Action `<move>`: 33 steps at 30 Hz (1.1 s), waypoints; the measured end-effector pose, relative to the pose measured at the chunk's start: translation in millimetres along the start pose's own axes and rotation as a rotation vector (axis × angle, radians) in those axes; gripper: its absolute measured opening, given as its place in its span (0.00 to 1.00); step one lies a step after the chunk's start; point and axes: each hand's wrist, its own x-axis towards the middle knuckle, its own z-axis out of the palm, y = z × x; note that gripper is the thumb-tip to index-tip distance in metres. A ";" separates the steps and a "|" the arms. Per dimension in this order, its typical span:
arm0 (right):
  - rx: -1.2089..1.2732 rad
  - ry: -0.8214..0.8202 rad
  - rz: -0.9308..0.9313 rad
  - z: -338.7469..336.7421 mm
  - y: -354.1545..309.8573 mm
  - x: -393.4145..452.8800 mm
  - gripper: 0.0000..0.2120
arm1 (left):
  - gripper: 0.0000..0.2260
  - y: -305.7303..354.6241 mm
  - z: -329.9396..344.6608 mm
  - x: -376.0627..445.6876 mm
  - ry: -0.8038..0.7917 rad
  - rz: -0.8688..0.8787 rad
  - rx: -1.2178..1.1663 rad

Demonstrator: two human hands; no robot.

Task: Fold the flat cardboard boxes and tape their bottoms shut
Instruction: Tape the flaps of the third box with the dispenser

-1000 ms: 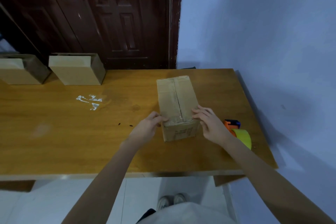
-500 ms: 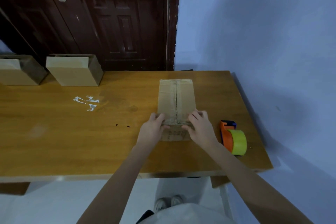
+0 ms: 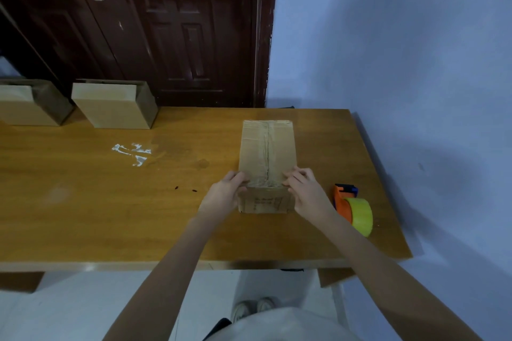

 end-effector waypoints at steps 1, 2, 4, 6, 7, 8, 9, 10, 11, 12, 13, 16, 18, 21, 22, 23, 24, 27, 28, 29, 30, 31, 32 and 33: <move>0.002 -0.025 0.009 -1.4 -0.7 0.2 0.15 | 0.14 -1.3 -1.1 0.1 -0.020 -0.003 0.009; 0.017 -0.054 0.017 -3.1 -1.0 0.2 0.17 | 0.16 -2.0 -3.1 -0.5 -0.038 -0.008 0.020; 0.087 -0.128 0.021 -8.7 0.0 -1.0 0.22 | 0.18 -2.9 -6.4 -1.5 -0.058 -0.024 0.015; 0.201 -0.206 0.006 -16.3 4.0 -2.7 0.25 | 0.17 -3.9 -9.2 -3.9 -0.044 -0.053 -0.017; 0.257 -0.225 0.003 -20.4 6.2 -2.4 0.25 | 0.17 -4.6 -11.2 -6.3 -0.019 -0.077 -0.041; 0.312 -0.217 0.013 -24.5 8.4 -0.8 0.24 | 0.19 -5.5 -13.6 -8.4 0.022 -0.113 -0.069; 0.363 -0.176 0.036 -29.1 10.4 3.6 0.23 | 0.20 -7.5 -15.3 -9.7 0.081 -0.164 -0.100; 0.391 -0.107 0.062 -33.8 12.7 10.7 0.21 | 0.21 -8.6 -18.2 -10.9 0.146 -0.241 -0.135; 0.383 -0.028 0.080 -38.5 15.5 20.8 0.20 | 0.21 -8.1 -20.6 -11.9 0.197 -0.339 -0.178; 0.348 0.034 0.095 -42.3 19.1 33.3 0.19 | 0.21 -5.2 -21.7 -13.2 0.225 -0.443 -0.240; 0.305 0.066 0.115 -46.2 22.8 47.4 0.19 | 0.21 -0.8 -20.6 -14.1 0.218 -0.536 -0.332; 0.198 0.007 0.200 -55.0 34.4 92.7 0.21 | 0.20 22.5 -8.9 -19.2 0.076 -0.700 -0.761; 0.140 -0.083 0.255 -56.0 42.1 117.0 0.23 | 0.19 41.7 -0.6 -20.9 -0.001 -0.747 -0.979; 0.104 -0.196 0.343 -49.9 52.6 138.5 0.25 | 0.18 55.0 8.8 -13.3 -0.005 -0.746 -1.011; 0.107 -0.228 0.366 -46.5 55.4 142.3 0.25 | 0.18 57.5 8.2 -10.4 -0.006 -0.743 -1.002; 0.120 -0.253 0.381 -42.3 57.6 145.2 0.25 | 0.18 58.3 6.6 -7.9 -0.001 -0.742 -1.000; 0.145 -0.271 0.399 -38.8 58.6 146.8 0.25 | 0.18 58.8 4.4 -4.8 0.009 -0.737 -0.995; 0.227 -0.191 0.417 -31.7 59.6 147.7 0.22 | 0.19 57.0 -8.0 4.0 0.019 -0.768 -0.965; 0.249 -0.161 0.419 -32.1 59.0 146.1 0.21 | 0.19 52.7 -11.9 7.4 0.020 -0.782 -0.930; 0.282 -0.120 0.420 -32.7 59.2 144.8 0.20 | 0.19 47.4 -17.7 11.4 0.022 -0.785 -0.877; 0.312 -0.088 0.430 -36.0 56.9 140.2 0.20 | 0.18 44.0 -26.1 14.1 0.019 -0.773 -0.815; 0.332 -0.046 0.430 -40.2 53.1 133.7 0.21 | 0.17 40.5 -35.7 17.8 0.024 -0.747 -0.748; 0.353 -0.003 0.426 -47.9 45.5 123.5 0.21 | 0.18 36.2 -45.6 22.9 0.034 -0.726 -0.694; 0.366 0.052 0.401 -53.8 38.9 111.9 0.22 | 0.18 35.5 -57.8 28.0 0.051 -0.719 -0.669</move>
